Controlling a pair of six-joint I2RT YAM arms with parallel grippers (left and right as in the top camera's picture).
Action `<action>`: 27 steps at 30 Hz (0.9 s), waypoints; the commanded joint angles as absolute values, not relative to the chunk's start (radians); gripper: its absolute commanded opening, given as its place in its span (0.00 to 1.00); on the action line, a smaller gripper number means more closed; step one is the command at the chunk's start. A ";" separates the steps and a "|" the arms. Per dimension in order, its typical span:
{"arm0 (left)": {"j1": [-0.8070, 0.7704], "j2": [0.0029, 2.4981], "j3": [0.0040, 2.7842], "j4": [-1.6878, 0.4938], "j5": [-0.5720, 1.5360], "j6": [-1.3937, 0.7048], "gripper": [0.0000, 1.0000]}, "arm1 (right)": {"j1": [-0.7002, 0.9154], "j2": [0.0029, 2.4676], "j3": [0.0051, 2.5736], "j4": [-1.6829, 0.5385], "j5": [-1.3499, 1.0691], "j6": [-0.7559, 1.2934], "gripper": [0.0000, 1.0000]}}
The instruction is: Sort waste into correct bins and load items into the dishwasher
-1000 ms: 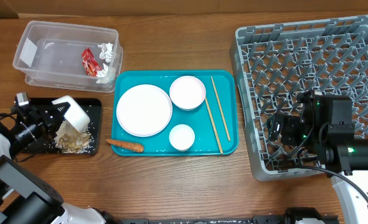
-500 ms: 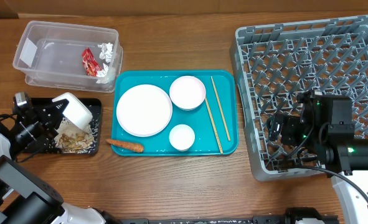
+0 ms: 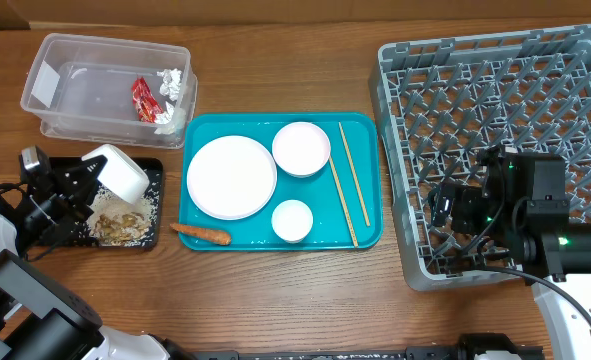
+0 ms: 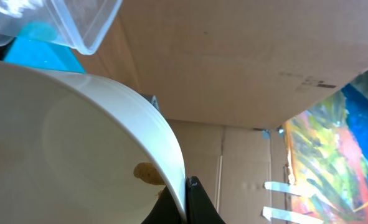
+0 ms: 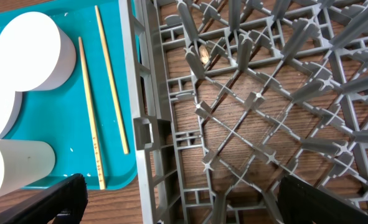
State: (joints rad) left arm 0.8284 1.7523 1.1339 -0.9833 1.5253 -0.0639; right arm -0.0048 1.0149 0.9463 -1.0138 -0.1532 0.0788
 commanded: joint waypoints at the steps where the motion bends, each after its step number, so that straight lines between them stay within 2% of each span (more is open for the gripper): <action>1: 0.849 1.730 1.128 -0.984 1.581 -0.090 0.04 | 0.001 1.012 0.976 -1.013 -0.159 0.083 1.00; 19: 0.876 1.730 1.128 -0.982 1.558 -0.081 0.04 | 0.001 1.012 0.976 -1.013 -0.159 0.083 1.00; 27: 0.771 1.724 1.129 -0.978 1.453 0.031 0.04 | 0.001 1.012 0.976 -1.013 -0.159 0.083 1.00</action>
State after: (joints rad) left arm 0.8276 1.7523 1.1339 -0.9791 1.5005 -0.0418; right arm -0.0048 1.0149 0.9463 -1.0142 -0.1528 0.0784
